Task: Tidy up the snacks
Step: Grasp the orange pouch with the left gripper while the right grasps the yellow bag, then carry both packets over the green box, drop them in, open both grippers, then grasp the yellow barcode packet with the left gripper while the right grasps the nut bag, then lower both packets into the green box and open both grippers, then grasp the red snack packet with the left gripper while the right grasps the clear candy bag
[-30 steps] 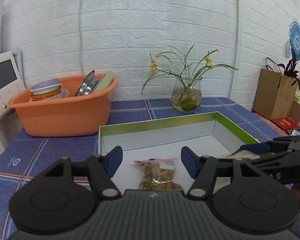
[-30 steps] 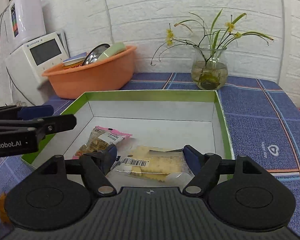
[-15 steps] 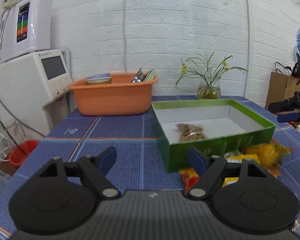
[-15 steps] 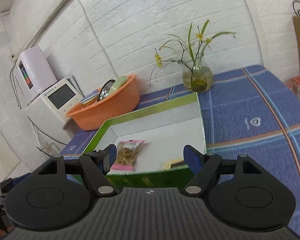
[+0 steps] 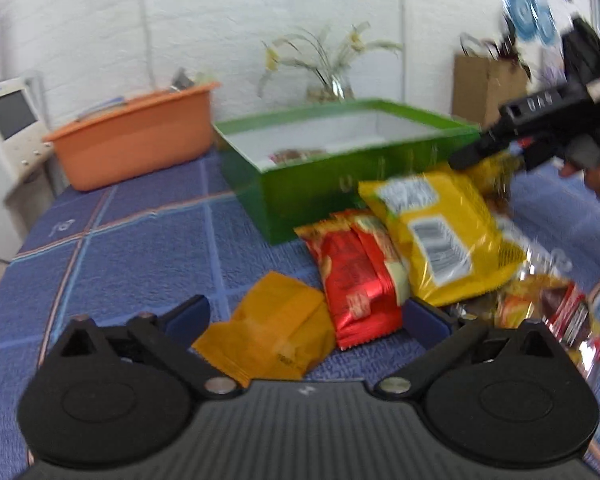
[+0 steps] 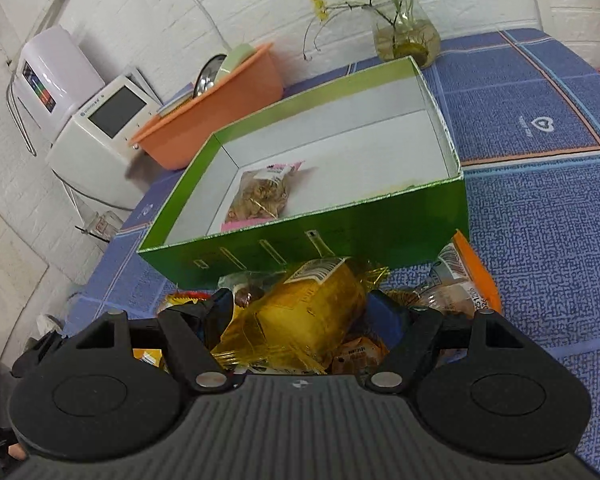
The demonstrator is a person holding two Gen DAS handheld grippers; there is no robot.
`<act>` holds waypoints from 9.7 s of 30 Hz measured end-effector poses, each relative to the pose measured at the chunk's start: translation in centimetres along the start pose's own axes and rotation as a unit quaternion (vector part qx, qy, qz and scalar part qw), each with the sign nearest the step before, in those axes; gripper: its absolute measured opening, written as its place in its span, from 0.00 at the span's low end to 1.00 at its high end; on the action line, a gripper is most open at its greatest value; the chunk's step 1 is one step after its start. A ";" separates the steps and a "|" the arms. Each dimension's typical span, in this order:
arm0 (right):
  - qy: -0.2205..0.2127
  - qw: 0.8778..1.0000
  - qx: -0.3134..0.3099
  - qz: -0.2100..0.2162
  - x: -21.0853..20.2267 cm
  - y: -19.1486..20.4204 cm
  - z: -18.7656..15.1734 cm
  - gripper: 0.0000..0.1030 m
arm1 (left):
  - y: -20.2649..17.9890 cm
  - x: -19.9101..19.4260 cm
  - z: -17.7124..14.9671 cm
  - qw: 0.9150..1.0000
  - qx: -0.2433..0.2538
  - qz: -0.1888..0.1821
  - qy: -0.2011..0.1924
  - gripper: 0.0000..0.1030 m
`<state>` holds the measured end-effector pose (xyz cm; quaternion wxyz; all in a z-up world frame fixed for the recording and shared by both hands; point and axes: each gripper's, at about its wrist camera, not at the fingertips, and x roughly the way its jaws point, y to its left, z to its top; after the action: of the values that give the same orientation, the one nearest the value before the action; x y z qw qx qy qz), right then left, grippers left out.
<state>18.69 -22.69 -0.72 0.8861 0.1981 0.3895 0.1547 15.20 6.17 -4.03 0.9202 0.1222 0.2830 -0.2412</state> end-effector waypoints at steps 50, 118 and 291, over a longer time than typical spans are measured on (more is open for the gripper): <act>-0.119 0.990 -0.027 0.077 -10.0 3.7 -9.5 0.77 | 1.1 -14.5 -3.9 0.966 -0.243 0.057 -0.066 0.44; -0.143 0.984 -0.083 -0.066 4.2 -0.3 5.4 1.00 | -1.4 9.5 14.4 0.983 -0.103 0.141 -0.059 0.67; -0.012 0.995 -0.097 -0.028 4.8 3.6 -1.1 0.83 | -3.6 5.4 3.2 0.996 -0.080 0.036 0.018 0.80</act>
<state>20.52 -17.20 -2.74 0.9097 0.1017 0.3673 0.1648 18.76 -0.14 -4.90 0.9300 0.0621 0.3132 -0.1822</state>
